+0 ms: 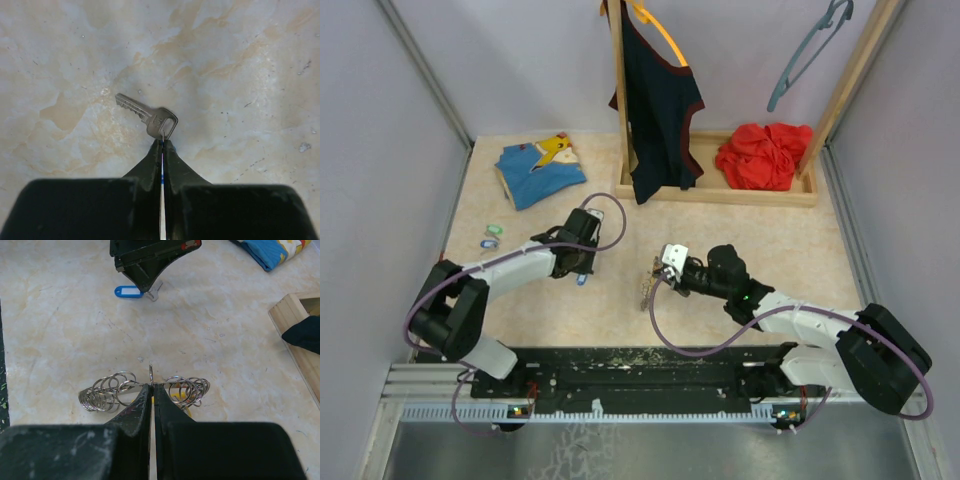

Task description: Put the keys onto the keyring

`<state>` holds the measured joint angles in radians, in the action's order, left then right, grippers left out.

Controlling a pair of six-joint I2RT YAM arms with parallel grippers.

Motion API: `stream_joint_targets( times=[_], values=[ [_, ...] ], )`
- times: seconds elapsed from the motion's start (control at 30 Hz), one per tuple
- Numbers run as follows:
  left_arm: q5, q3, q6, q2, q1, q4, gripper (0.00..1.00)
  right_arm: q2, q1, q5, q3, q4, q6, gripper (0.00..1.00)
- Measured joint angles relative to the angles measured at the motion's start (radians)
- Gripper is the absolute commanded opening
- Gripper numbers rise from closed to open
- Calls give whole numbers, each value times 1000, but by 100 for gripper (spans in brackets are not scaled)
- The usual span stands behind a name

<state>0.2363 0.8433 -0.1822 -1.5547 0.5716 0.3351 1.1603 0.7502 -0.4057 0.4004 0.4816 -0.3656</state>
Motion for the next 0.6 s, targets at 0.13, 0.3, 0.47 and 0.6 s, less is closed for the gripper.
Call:
stream_joint_targets(
  times=[0.13, 0.3, 0.47, 0.6],
  values=[
    [-29, -21, 32, 76, 1, -31, 0, 0, 0, 0, 0, 0, 0, 0],
    [-108, -80, 89, 206, 10, -121, 0, -12, 0, 0, 0, -4, 0, 0],
    [-168, -155, 137, 312, 14, -253, 0, -33, 0, 1, 0, -3, 1, 0],
    [-211, -242, 191, 394, 16, -390, 0, -34, 0, 10, 2, -7, 10, 0]
  ],
)
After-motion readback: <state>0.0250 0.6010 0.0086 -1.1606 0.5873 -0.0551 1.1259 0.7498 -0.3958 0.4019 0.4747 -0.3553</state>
